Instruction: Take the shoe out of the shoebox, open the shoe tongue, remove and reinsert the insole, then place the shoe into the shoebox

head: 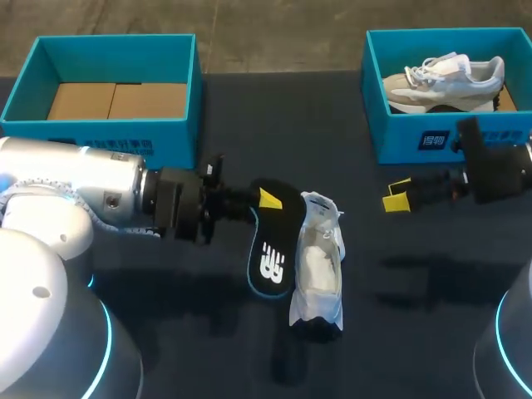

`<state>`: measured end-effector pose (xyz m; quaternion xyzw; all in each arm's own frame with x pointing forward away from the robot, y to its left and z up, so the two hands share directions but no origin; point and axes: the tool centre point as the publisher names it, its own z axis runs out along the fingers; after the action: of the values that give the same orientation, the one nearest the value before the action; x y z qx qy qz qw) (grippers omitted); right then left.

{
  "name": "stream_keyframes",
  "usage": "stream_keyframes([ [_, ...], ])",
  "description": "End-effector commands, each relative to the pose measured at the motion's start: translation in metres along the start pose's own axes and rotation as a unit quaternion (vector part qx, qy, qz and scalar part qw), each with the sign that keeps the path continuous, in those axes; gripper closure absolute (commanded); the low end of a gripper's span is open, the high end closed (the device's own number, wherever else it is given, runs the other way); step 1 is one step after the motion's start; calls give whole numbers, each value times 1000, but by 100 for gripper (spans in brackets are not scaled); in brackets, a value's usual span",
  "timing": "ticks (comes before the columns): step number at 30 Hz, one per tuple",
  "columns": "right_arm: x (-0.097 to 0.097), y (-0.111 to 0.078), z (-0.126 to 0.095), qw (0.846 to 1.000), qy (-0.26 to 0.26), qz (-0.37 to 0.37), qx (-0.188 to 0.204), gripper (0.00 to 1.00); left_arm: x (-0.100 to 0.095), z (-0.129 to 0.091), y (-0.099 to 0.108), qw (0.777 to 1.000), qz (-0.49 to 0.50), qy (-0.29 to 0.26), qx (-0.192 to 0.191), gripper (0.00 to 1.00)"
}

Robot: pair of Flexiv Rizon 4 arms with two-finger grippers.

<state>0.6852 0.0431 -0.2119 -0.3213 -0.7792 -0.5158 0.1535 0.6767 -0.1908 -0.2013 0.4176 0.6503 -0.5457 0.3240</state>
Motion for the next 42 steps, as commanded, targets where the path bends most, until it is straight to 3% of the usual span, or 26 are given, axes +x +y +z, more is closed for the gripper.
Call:
stream_keyframes([
  [1,2,-1,0,1000,-2,0,0,0,1,-1,-2,1000,0,0,-1,100],
  [8,5,-3,1,1000,-2,-26,11,0,1,2,-6,1000,-20,-1,13,100],
  [13,7,-21,4,991,2,-125,43,0,3,4,-21,993,-112,0,22,100],
  [21,1,-46,8,981,-4,-182,60,0,17,7,-39,984,-176,8,39,100],
  [28,-2,-68,20,977,-47,-179,108,0,30,10,-47,969,-235,8,72,100],
  [42,-2,-68,20,977,-47,-179,108,0,33,12,-50,967,-243,16,80,100],
])
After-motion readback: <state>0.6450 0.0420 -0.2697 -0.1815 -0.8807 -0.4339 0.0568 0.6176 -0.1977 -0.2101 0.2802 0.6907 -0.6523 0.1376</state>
